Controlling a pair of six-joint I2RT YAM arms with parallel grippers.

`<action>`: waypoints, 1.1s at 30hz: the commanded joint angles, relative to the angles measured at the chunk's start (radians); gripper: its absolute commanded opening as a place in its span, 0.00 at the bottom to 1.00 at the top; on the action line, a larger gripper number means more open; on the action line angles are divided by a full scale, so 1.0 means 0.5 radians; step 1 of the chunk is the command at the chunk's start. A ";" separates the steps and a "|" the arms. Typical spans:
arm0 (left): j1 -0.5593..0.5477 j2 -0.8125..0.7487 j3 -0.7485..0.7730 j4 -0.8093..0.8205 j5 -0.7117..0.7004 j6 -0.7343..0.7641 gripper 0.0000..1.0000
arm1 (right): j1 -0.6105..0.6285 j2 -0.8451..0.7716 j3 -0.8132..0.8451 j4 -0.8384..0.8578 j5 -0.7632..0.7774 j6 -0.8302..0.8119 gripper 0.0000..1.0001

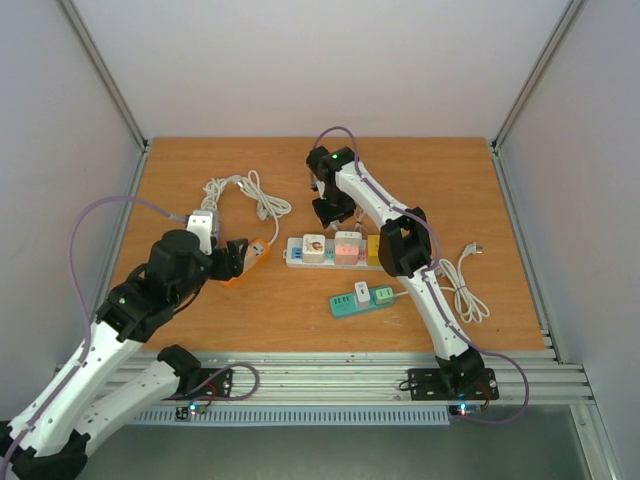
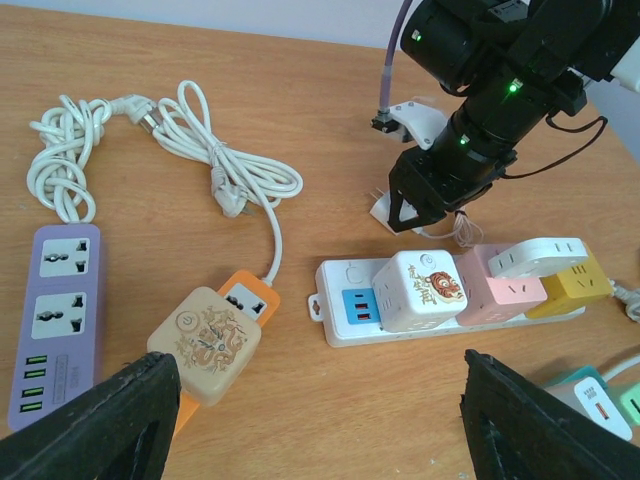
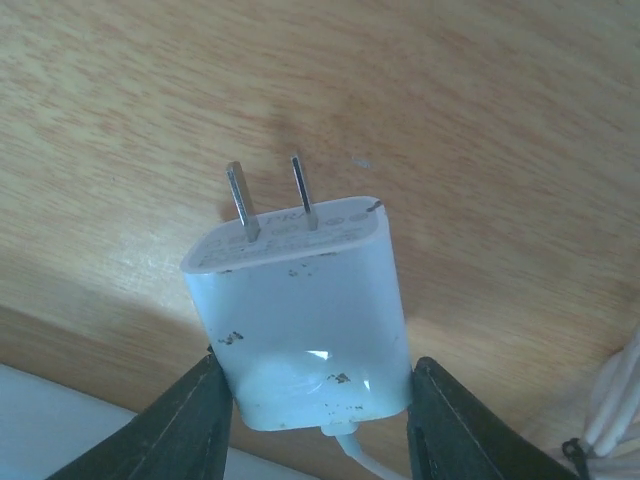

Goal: Insert the plug

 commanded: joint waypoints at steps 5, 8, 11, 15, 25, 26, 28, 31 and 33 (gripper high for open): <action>0.008 0.042 0.100 0.014 -0.066 -0.052 0.77 | 0.010 -0.116 0.054 0.158 0.029 0.011 0.32; 0.008 0.064 0.104 0.021 -0.055 -0.082 0.77 | 0.012 -0.221 0.041 0.226 -0.003 0.050 0.31; 0.008 0.089 0.104 0.026 -0.051 -0.107 0.77 | 0.016 -0.374 -0.041 0.327 -0.077 0.096 0.31; 0.013 0.102 0.099 0.049 -0.047 -0.135 0.77 | 0.031 -0.596 -0.188 0.492 -0.151 0.153 0.31; 0.017 0.128 0.094 0.163 -0.013 -0.159 0.77 | 0.162 -1.199 -0.645 0.948 -0.424 0.551 0.33; 0.017 0.128 0.095 0.177 0.000 -0.157 0.77 | 0.182 -1.281 -0.695 0.998 -0.446 0.604 0.33; 0.017 0.125 0.096 0.206 0.023 -0.148 0.77 | 0.222 -1.402 -0.830 1.107 -0.472 0.762 0.34; 0.017 0.110 0.085 0.256 0.058 -0.121 0.77 | 0.282 -1.589 -1.100 1.340 -0.534 1.047 0.35; 0.017 0.092 0.062 0.318 0.124 -0.093 0.77 | 0.323 -1.678 -1.223 1.442 -0.615 1.214 0.35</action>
